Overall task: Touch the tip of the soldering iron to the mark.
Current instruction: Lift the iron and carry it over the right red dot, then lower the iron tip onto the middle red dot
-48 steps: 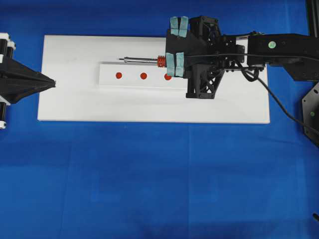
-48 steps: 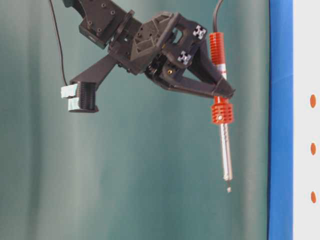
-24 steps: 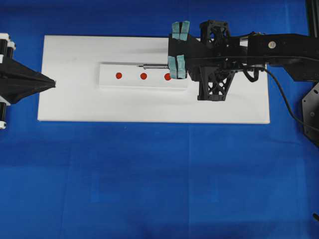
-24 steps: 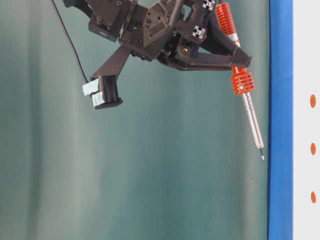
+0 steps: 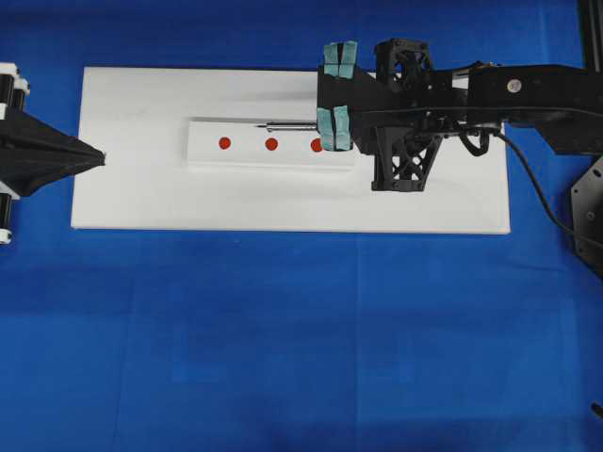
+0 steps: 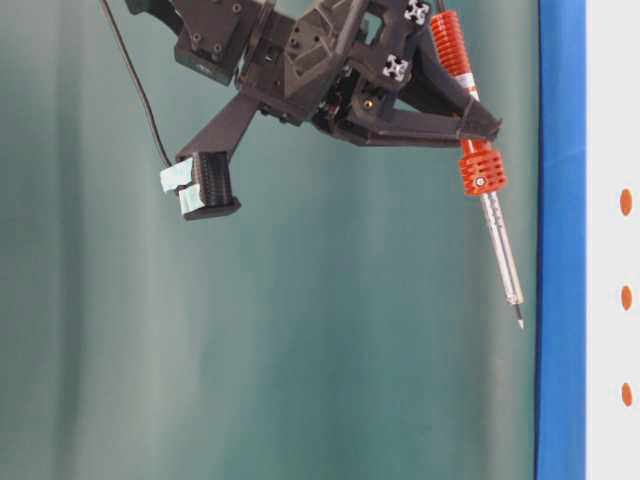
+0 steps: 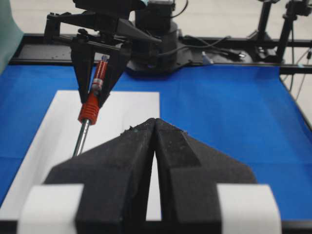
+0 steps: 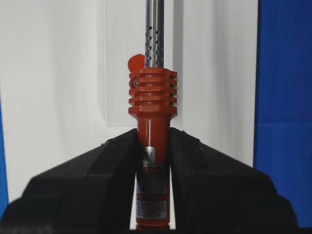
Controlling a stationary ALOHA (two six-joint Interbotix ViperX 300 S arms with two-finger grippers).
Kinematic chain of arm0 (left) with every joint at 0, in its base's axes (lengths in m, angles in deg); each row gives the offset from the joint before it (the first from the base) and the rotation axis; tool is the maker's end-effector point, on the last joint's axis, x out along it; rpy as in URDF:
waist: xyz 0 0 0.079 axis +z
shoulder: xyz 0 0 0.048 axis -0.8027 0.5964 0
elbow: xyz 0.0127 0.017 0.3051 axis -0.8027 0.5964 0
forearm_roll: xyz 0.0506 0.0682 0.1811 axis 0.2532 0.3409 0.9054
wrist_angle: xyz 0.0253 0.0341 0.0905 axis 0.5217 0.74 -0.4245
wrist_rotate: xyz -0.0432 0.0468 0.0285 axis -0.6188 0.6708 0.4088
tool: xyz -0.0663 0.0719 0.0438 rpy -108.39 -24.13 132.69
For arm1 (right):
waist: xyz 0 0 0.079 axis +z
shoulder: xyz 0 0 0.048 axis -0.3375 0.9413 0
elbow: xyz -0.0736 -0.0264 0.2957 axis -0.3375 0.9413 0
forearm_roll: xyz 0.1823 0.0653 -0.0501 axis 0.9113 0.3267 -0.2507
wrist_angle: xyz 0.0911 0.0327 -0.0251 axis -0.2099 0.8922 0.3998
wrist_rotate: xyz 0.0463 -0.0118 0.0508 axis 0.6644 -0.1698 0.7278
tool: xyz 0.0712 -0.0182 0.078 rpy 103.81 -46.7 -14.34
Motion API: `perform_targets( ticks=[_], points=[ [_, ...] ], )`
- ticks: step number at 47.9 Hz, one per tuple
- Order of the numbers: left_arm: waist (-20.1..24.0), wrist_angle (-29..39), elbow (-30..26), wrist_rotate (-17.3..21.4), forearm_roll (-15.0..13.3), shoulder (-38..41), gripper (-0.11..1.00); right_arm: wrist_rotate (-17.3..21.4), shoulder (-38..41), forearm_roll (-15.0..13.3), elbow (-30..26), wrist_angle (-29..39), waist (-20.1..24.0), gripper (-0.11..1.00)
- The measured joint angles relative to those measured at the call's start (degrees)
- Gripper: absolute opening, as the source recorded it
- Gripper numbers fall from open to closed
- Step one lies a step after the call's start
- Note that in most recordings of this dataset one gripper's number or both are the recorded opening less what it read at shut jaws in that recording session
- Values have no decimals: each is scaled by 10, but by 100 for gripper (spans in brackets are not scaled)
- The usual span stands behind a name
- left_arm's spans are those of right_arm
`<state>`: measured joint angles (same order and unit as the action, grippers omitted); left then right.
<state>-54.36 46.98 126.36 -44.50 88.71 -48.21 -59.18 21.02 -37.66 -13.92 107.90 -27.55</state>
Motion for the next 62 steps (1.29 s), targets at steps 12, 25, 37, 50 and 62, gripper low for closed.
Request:
perform_targets(
  ticks=[12, 25, 37, 50, 62],
  points=[
    [0, 0, 0, 0, 0, -1, 0, 0, 1, 6, 0, -17, 1, 6],
    [1, 0, 0, 0, 0, -1, 0, 1, 47, 8, -20, -38, 1, 6],
    [0, 0, 0, 0, 1, 0, 0, -11, 98, 8, -54, -39, 1, 6],
    [0, 0, 1, 0, 0, 1, 0, -16, 119, 8, -64, -39, 1, 6],
    [0, 0, 1, 0, 1, 1, 0, -20, 141, 8, -75, -39, -3, 6]
  ],
)
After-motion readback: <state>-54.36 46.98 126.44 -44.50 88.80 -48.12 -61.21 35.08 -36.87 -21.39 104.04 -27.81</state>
